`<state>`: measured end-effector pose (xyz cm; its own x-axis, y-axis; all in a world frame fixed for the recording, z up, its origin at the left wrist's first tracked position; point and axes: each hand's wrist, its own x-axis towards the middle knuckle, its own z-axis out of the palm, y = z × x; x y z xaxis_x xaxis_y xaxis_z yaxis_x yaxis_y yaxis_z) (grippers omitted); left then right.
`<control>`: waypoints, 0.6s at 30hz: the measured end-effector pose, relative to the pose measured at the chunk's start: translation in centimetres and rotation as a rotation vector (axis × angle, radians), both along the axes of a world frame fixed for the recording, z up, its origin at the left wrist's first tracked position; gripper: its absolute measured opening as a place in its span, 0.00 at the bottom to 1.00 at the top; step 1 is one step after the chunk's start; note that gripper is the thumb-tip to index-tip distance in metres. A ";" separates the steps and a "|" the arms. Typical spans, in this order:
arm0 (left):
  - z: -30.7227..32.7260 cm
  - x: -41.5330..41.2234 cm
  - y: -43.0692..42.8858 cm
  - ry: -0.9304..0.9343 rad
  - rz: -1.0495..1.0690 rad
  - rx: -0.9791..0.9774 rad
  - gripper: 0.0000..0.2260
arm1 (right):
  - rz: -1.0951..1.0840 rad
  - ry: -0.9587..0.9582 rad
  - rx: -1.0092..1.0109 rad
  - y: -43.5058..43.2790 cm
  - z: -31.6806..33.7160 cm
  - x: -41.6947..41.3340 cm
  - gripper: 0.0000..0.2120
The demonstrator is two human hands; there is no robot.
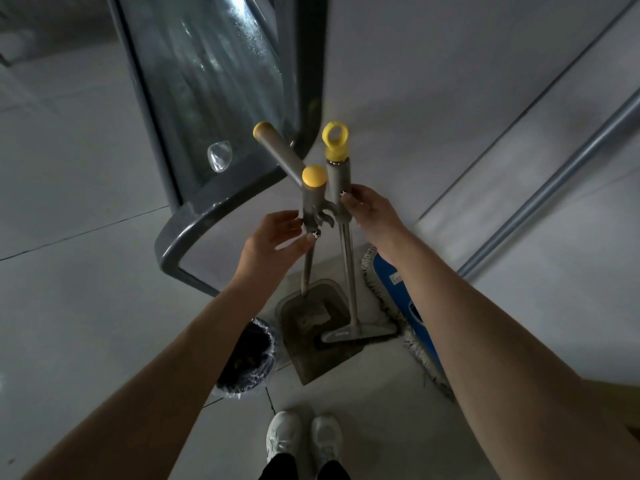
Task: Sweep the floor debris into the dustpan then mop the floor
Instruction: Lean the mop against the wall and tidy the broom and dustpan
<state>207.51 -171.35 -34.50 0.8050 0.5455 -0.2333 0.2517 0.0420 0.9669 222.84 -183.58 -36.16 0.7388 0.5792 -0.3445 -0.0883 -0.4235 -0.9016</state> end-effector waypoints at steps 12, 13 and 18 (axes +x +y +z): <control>1.2 -1.2 0.1 -0.022 0.045 0.013 0.16 | -0.026 -0.023 0.118 -4.8 3.0 -1.3 0.11; 1.5 -1.3 0.1 -0.026 0.049 0.006 0.16 | -0.026 -0.033 0.129 -5.0 3.7 -1.5 0.12; 2.9 -1.8 0.2 -0.043 0.016 0.028 0.24 | -0.036 -0.118 0.220 -5.6 8.2 -2.5 0.17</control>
<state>205.73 -171.17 -31.62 0.8053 0.5638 -0.1832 0.2095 0.0185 0.9776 220.33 -189.18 -27.99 0.7876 0.6037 -0.1234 0.0113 -0.2143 -0.9767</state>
